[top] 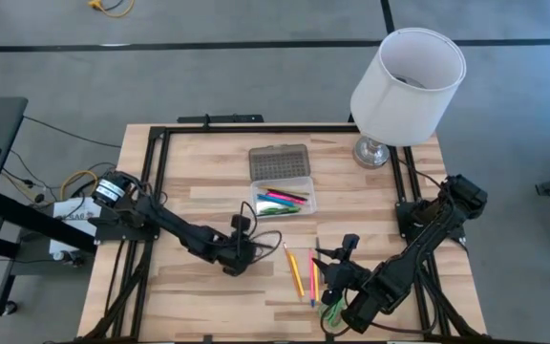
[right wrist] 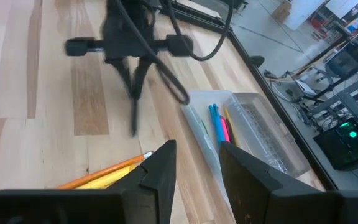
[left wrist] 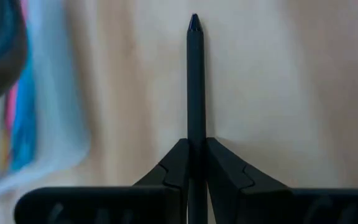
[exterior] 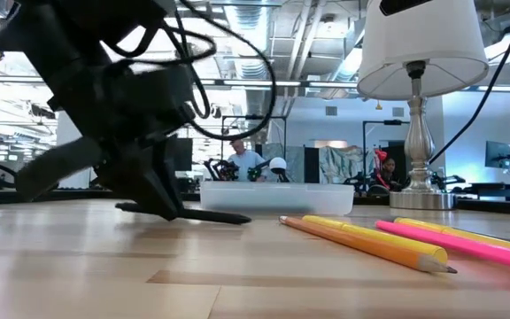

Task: Pick & place school supplies into a supply box
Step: Put the black pen into the gray supply box

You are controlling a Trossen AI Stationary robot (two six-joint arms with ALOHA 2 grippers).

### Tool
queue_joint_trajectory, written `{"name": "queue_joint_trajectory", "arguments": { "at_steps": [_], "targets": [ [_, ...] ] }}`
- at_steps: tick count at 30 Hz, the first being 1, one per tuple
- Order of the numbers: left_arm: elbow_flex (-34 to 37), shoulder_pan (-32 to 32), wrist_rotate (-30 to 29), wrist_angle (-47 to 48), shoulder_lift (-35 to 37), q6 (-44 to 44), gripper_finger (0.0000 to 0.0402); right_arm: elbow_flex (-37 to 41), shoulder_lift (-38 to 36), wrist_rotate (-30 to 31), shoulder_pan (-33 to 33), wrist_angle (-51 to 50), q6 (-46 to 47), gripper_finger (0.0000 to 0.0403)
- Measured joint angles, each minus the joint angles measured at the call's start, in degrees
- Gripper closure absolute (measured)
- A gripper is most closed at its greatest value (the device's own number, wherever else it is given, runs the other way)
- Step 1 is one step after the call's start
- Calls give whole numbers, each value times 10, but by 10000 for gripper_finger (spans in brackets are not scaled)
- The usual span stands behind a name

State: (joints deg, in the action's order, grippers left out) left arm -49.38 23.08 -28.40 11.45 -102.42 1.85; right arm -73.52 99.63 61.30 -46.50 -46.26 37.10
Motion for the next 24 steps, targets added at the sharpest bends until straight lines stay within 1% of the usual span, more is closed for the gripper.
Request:
{"name": "queue_joint_trajectory", "arguments": {
  "at_steps": [5, 10, 16, 24],
  "targets": [
    [-1, 0, -29, 5, 6, -16, 371, 0, 0, 0, 0, -2, 0, 285],
    [-1, 1, -30, 1, 6, -16, 372, 0, 0, 0, 0, -1, 0, 285],
    [-2, 6, -47, -3, 6, -15, 371, 0, 0, 0, 0, -1, 0, 285],
    [-24, 14, -98, -6, 8, -14, 371, 0, 0, 0, 0, -1, 0, 285]
  ]
}}
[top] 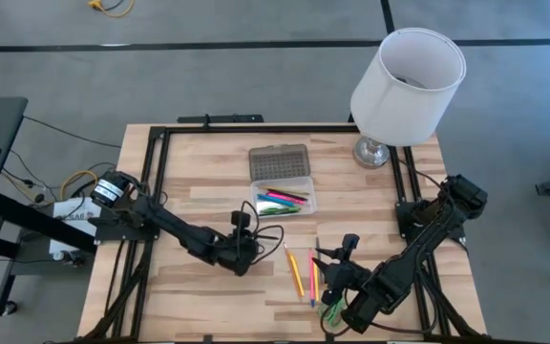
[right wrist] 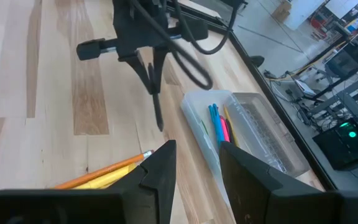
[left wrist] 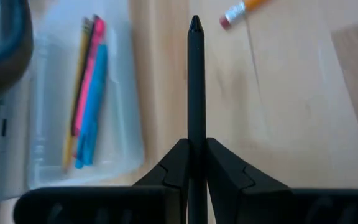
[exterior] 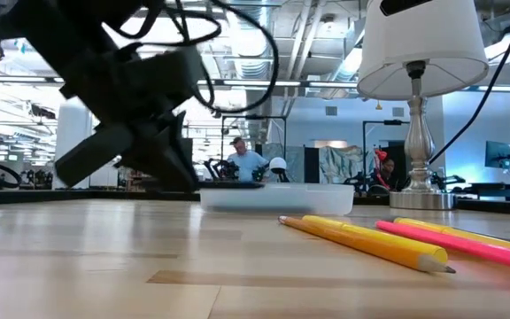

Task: Pick & place school supplies into a supply box
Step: Put the black pen into the gray supply box

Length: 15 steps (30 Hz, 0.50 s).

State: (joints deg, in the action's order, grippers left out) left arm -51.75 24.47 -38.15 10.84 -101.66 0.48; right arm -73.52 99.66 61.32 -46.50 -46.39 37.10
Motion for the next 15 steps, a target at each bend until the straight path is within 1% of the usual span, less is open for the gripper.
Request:
{"name": "queue_joint_trajectory", "arguments": {
  "at_steps": [6, 10, 15],
  "targets": [
    [-18, -6, -44, -5, 0, 2, 371, 0, 0, 0, 0, 1, 0, 285],
    [-18, -32, -52, -29, 0, 21, 370, 0, 0, 0, 0, 2, 0, 285],
    [-18, -80, -46, -80, 0, 46, 370, 0, 0, 0, 0, 1, 0, 285]
  ]
}}
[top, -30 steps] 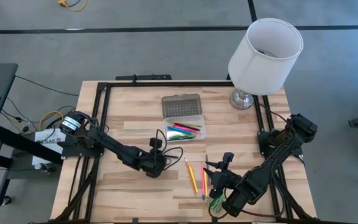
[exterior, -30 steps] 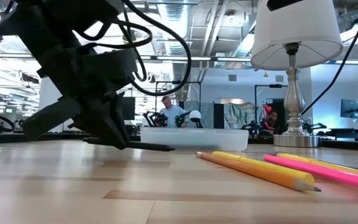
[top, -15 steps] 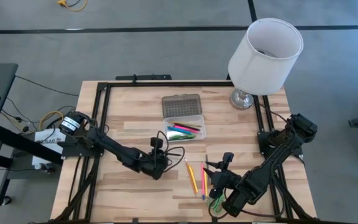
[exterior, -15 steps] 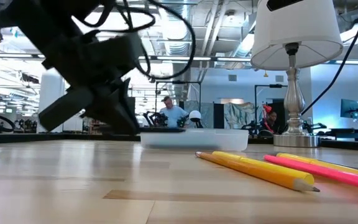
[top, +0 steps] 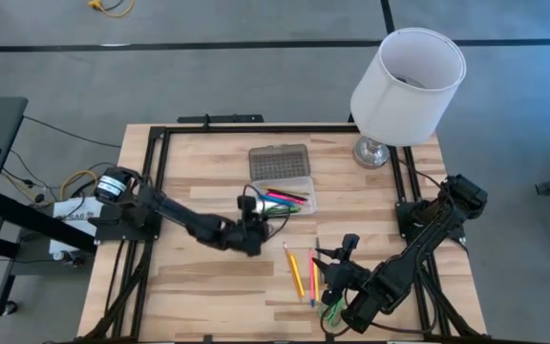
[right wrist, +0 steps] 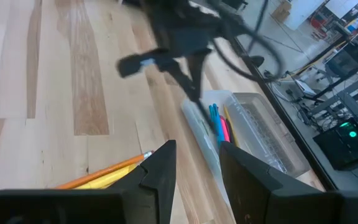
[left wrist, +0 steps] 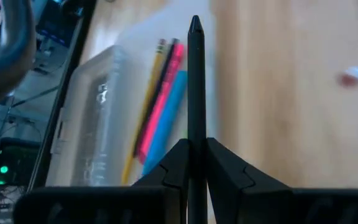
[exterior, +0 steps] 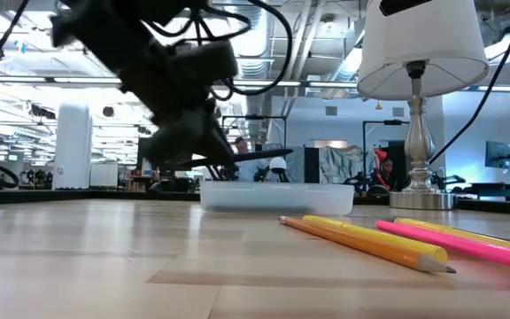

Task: Pick & place school supplies into a supply box
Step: Put the black pen into the gray supply box

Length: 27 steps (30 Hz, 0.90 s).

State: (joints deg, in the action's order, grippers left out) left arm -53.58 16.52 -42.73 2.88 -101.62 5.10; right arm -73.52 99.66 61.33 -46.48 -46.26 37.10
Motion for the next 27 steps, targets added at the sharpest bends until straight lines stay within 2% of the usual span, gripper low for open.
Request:
{"name": "queue_joint_trajectory", "arguments": {
  "at_steps": [5, 13, 19, 27],
  "targets": [
    [0, -50, 30, -41, 0, 14, 370, 0, 0, 0, 0, 0, 0, 285],
    [0, -133, 132, -70, 0, 14, 370, 0, 0, 0, 0, 0, 0, 285],
    [0, -153, 147, -88, 0, 14, 370, 0, 0, 0, 0, 0, 0, 285],
    [0, -162, 201, -126, 1, 14, 370, 0, 0, 0, 0, 0, 0, 285]
  ]
}}
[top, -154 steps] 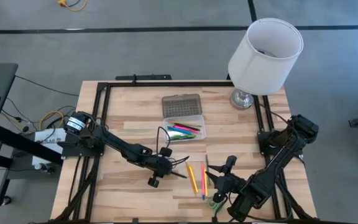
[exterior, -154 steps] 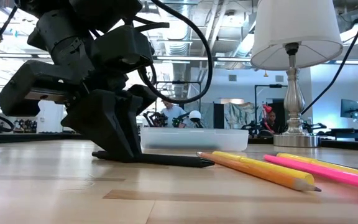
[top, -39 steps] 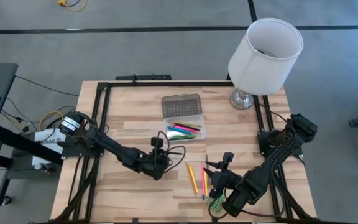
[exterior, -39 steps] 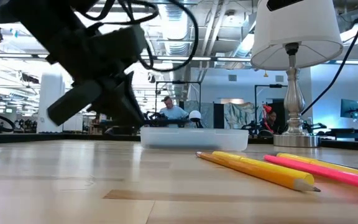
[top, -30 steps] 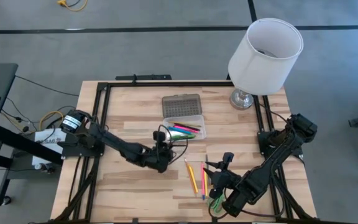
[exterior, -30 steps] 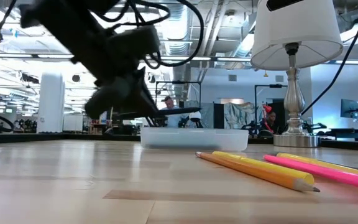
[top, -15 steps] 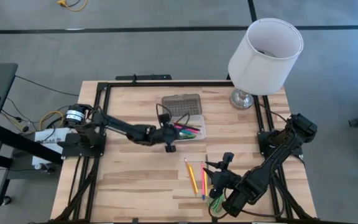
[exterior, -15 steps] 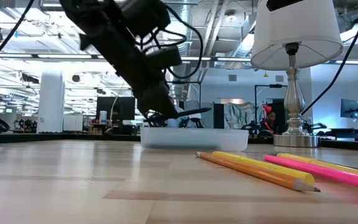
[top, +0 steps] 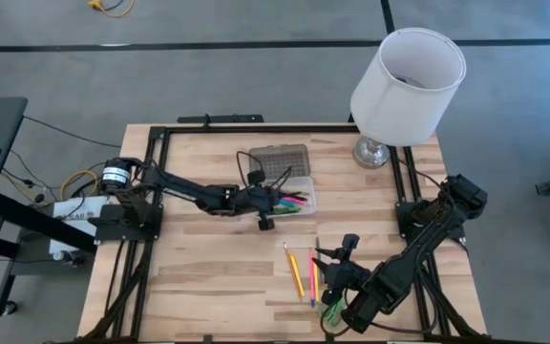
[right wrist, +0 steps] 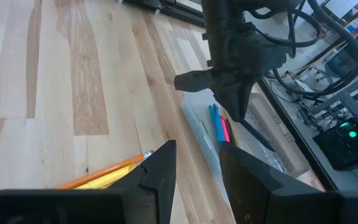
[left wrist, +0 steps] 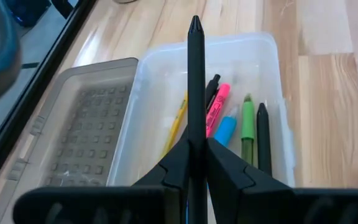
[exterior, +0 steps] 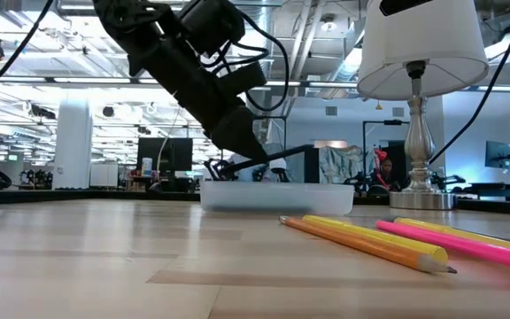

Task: Pick & place school supplies into a supply box
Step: Put the black pen into the gray supply box, then put the gray pen into the gray supply box

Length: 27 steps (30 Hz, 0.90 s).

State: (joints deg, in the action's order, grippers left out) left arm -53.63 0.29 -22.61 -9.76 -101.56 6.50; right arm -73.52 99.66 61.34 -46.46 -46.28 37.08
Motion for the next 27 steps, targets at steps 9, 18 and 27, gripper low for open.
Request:
{"name": "queue_joint_trajectory", "arguments": {
  "at_steps": [9, 18, 27],
  "targets": [
    [0, 0, 4, 0, 0, 15, 348, 0, 0, 0, 0, 0, 0, 285],
    [0, 0, -7, 0, 0, 25, 293, 0, 0, 0, 1, 0, 0, 285],
    [0, 51, -39, 23, 21, 64, 286, 0, 0, -6, 1, 0, 60, 285]
  ]
}}
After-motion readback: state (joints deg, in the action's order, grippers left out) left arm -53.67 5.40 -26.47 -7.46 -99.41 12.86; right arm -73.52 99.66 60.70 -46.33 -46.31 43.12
